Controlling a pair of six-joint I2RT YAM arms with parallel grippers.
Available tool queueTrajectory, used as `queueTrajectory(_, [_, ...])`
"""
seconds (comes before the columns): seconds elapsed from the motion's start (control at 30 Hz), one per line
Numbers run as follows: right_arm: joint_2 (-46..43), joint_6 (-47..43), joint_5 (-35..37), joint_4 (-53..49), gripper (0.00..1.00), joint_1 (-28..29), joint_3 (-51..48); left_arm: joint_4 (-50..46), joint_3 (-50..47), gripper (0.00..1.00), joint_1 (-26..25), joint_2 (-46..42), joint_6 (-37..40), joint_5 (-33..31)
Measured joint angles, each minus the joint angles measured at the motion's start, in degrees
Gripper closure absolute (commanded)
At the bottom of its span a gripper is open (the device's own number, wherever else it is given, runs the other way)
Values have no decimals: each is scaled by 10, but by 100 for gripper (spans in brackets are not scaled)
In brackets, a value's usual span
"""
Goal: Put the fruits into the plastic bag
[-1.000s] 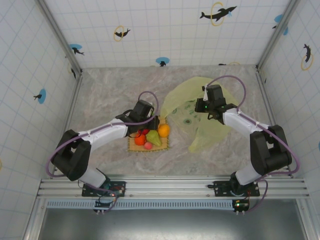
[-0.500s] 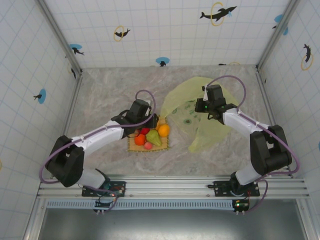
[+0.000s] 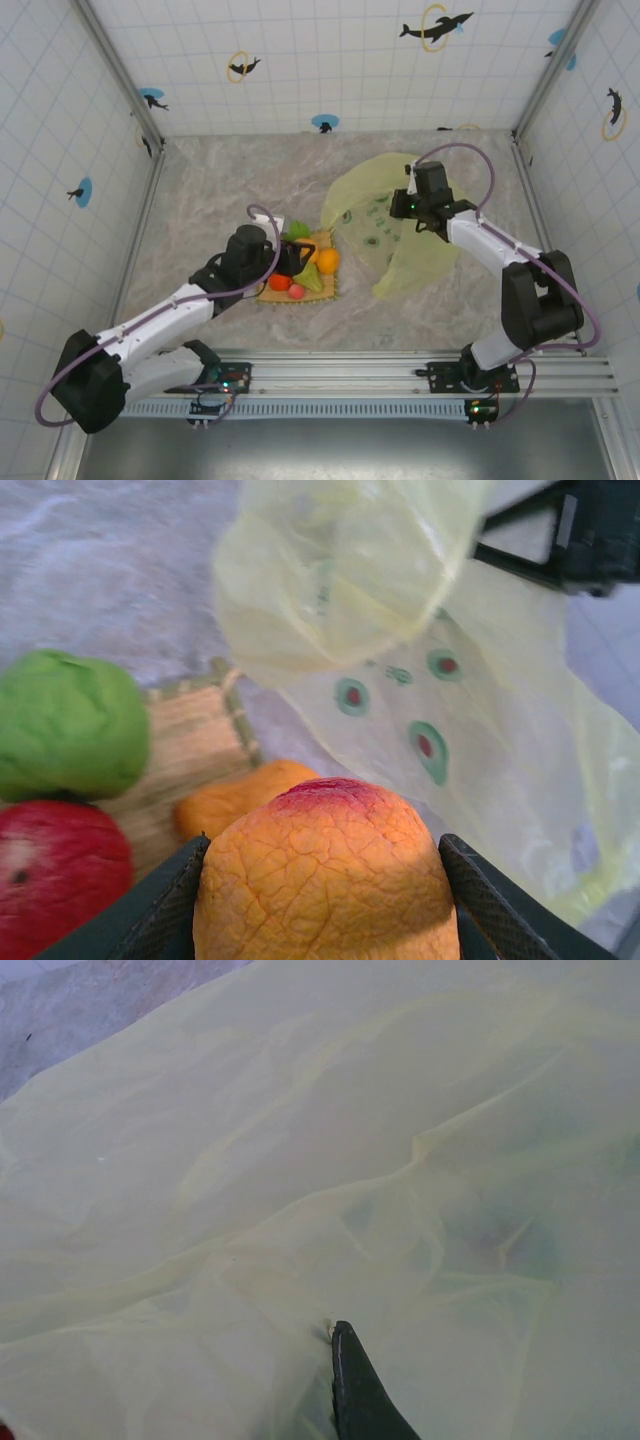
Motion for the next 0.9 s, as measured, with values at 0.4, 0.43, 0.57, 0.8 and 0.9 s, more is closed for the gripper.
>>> queueTrajectory(0.4, [38,2,-37,-55,100,0,65,104,57,61,-78,128,25,60])
queueTrajectory(0.43, [38,2,-41,-63,100,0,75,111,68,61,-78,146,29,59])
queueTrajectory(0.57, [38,-2,-54,-102,100,-6,123,144,113,61,-79,210,34,49])
queueTrajectory(0.8, [15,25,-108,-120,100,-47,133,222,180,61,-88,314,42,3])
queueTrajectory(0.9, [-12,64,-152,-101,100,-59,105,260,191,59,-90,351,42,-33])
